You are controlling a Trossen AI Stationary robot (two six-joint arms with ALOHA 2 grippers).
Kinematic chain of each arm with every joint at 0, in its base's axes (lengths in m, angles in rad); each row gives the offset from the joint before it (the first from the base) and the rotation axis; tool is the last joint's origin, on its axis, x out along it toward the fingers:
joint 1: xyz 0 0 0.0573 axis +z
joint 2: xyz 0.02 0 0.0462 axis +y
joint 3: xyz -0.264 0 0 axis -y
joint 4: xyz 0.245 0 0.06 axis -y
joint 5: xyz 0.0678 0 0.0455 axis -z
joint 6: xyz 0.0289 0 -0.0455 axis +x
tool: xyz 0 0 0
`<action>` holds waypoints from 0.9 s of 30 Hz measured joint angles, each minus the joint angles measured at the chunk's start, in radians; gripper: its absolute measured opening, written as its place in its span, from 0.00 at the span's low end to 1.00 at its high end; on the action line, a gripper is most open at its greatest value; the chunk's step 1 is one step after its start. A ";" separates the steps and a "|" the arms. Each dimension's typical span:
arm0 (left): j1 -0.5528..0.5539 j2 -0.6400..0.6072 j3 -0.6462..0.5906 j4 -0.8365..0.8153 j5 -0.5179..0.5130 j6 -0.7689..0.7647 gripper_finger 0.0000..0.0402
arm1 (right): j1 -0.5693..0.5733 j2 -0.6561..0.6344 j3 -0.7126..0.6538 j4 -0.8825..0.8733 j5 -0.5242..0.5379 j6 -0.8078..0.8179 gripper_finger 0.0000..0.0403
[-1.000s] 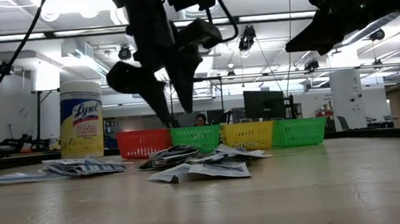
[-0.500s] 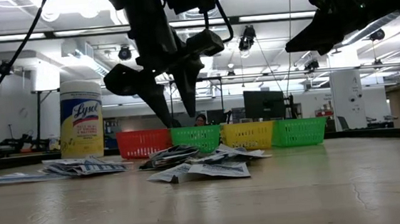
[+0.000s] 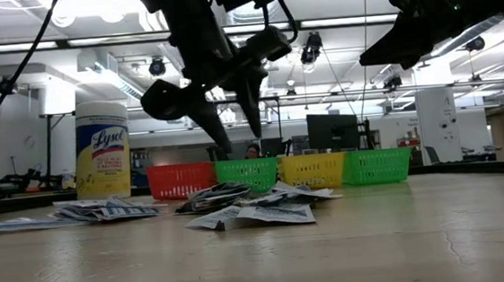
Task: Pick & Place First Aid Supplies
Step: Put the alcohol pad into the yellow bin
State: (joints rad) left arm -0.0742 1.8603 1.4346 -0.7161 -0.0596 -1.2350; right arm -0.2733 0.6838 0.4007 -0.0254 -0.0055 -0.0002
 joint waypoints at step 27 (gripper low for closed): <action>-0.019 0.393 0.625 -0.714 -0.100 -0.049 0.47 | 0.000 0.001 0.000 0.000 0.000 -0.030 0.23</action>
State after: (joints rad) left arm -0.0937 2.2534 2.0592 -1.4305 -0.1593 -1.2843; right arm -0.2733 0.6846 0.4007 -0.0254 -0.0051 -0.0299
